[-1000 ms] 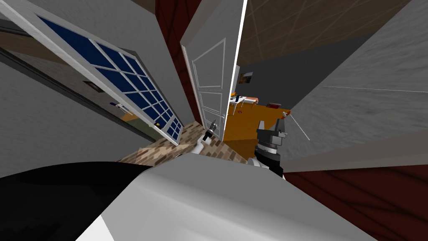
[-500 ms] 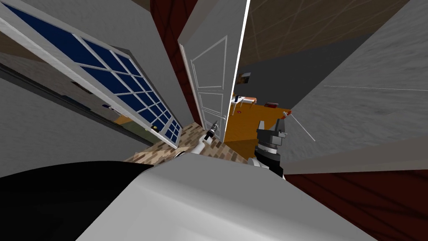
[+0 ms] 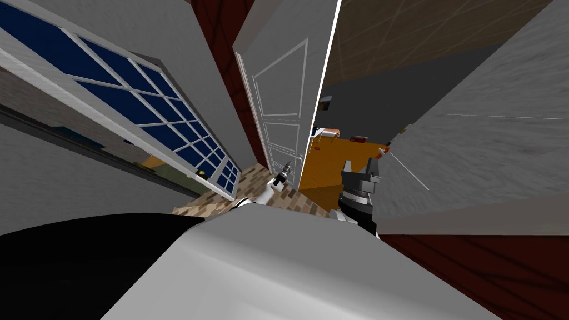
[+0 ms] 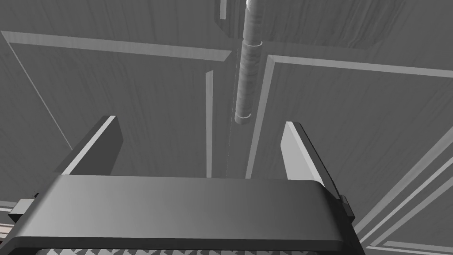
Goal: Push the door open
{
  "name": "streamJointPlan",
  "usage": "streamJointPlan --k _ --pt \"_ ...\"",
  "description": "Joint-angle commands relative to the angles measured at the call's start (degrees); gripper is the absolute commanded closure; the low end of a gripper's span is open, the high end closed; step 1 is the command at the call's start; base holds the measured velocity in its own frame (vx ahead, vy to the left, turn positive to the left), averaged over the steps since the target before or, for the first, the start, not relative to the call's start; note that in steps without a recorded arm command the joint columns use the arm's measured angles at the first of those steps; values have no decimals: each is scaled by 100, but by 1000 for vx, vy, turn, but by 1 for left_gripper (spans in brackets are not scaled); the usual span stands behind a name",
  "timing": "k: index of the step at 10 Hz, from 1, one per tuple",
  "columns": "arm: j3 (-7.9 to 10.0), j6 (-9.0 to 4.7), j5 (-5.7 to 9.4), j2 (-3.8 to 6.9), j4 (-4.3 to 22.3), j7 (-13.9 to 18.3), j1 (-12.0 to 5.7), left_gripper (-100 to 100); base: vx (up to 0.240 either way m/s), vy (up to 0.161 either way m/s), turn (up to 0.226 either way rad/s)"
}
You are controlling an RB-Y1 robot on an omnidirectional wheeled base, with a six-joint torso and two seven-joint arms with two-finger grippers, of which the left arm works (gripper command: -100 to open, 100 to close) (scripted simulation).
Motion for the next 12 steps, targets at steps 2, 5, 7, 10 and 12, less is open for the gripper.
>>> streamJointPlan --k 2,5,7,10,12 --pt "-45 1 -29 -69 335 20 -194 -100 59 104 -53" --pt "-82 7 -53 -126 573 33 -331 -100 62 80 -43" --pt "-117 13 -76 -194 803 45 -463 -100 70 87 -53" --pt "-157 20 -101 -279 1059 58 -610 -100 59 91 -47" --pt "-133 31 -92 -112 1009 50 -580 -100 58 4 -23"
